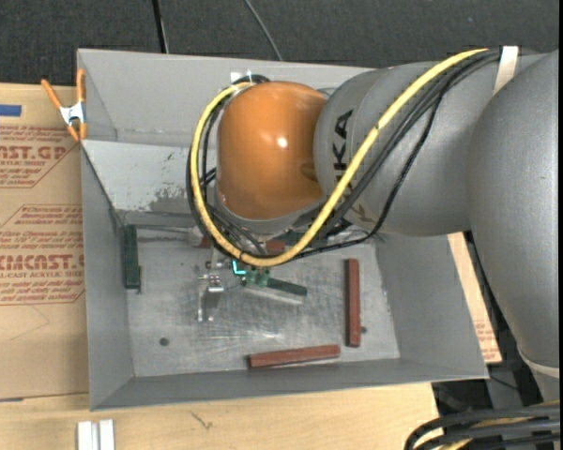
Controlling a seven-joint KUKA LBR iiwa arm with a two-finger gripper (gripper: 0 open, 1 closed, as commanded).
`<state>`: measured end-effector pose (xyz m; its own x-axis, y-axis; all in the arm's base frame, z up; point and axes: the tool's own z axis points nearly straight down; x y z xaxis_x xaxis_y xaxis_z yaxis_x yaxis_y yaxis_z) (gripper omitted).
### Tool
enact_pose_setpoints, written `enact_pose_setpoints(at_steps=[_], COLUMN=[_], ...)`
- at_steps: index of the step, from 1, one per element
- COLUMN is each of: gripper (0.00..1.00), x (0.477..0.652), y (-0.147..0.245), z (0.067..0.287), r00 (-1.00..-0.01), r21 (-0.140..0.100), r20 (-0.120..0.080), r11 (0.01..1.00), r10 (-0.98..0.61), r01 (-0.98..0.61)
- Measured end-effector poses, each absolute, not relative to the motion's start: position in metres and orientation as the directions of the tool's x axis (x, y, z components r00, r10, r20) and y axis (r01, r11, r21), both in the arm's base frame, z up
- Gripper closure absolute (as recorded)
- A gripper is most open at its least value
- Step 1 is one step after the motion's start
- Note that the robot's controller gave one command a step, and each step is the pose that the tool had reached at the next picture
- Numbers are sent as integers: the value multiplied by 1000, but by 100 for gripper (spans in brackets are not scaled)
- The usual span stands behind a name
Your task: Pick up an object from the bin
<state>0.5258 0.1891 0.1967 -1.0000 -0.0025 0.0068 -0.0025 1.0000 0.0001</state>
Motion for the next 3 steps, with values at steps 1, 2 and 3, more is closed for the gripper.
enact_pose_setpoints(at_steps=[1, 2, 3], gripper=[0, 0, 0], x=[528, 542, 543], y=[188, 174, 147], z=[201, 174, 139], r00=[-1000, -999, -999], r21=[1, 6, 0], r20=[-1, -12, 1], r11=[1000, 999, 999], r10=[-1, -42, 40], r01=[-1, -42, 40])
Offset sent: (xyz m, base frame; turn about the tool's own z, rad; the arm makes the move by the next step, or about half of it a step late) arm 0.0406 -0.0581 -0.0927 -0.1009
